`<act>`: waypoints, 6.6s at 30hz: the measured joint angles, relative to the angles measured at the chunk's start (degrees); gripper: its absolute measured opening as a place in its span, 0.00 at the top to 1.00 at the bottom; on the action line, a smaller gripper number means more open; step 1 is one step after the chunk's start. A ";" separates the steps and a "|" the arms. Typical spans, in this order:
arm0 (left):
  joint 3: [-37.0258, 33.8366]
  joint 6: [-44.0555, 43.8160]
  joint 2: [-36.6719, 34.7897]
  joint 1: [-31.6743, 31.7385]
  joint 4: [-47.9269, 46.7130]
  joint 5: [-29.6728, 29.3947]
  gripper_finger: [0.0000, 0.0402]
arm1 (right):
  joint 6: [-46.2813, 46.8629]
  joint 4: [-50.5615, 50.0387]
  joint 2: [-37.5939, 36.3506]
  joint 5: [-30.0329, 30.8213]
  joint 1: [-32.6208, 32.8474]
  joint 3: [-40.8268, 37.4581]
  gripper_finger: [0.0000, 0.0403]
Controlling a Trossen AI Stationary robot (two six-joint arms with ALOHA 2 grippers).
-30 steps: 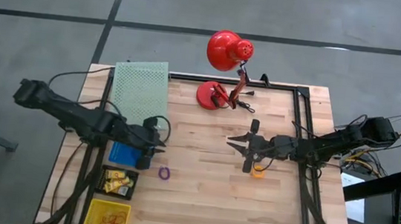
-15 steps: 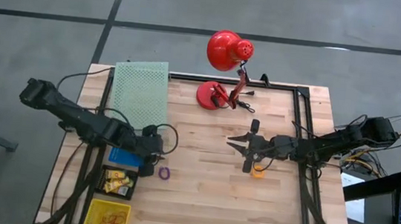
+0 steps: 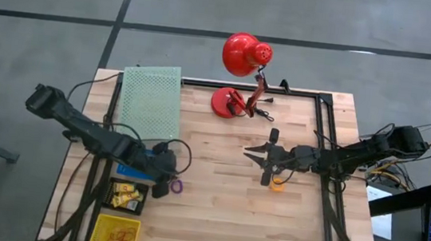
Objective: Pick & Place Office Desk Supplies
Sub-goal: Put the purple spring rubber band into the blue bin, then put the black spring rubber band into the blue bin
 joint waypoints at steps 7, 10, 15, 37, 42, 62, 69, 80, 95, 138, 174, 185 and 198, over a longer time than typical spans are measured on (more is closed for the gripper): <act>0.10 -16.50 7.82 0.07 0.10 -0.53 0.76 | 0.00 -0.13 0.00 0.02 -0.02 -0.02 0.83; 0.10 -23.76 10.38 0.13 -0.37 0.35 0.76 | 0.00 -0.11 0.00 0.02 -0.02 -0.02 0.83; 0.10 -28.03 11.15 0.24 -0.72 2.48 0.75 | 0.00 -0.12 0.00 0.02 -0.02 -0.04 0.83; 0.12 -12.38 12.03 0.55 1.03 5.08 0.42 | -0.02 -0.11 0.00 0.02 -0.02 -0.04 0.83; 0.12 -12.39 14.94 0.55 1.55 5.96 0.45 | -0.02 -0.11 0.00 0.00 0.00 -0.04 0.83; 0.05 -7.28 20.46 0.61 2.14 5.09 0.56 | -0.02 -0.11 0.00 0.02 -0.02 -0.07 0.83; -0.01 -7.11 20.48 0.63 1.84 4.21 0.70 | -0.02 -0.10 0.00 0.01 -0.01 -0.07 0.83; 0.03 -7.26 20.48 0.66 2.73 3.75 0.90 | -0.02 -0.10 0.01 0.01 -0.02 -0.07 0.83; 1.25 -7.24 19.83 0.66 3.02 3.35 0.92 | -0.02 -0.11 0.00 0.01 -0.01 -0.07 0.83; -1.31 -63.87 -7.15 -5.66 -40.13 -0.06 0.92 | -0.02 -0.09 0.00 0.00 0.00 -0.07 0.83; -1.84 -61.33 -7.67 -5.55 -35.99 -0.19 0.67 | -0.02 -0.09 0.00 0.02 0.00 -0.07 0.83; 3.61 -26.34 -7.69 -5.57 -22.73 -19.07 0.67 | -0.02 -0.09 0.02 0.02 -0.02 -0.07 0.83; -1.67 29.75 -7.56 -5.38 20.37 -31.22 0.67 | -0.02 -0.10 0.00 0.01 0.00 -0.07 0.83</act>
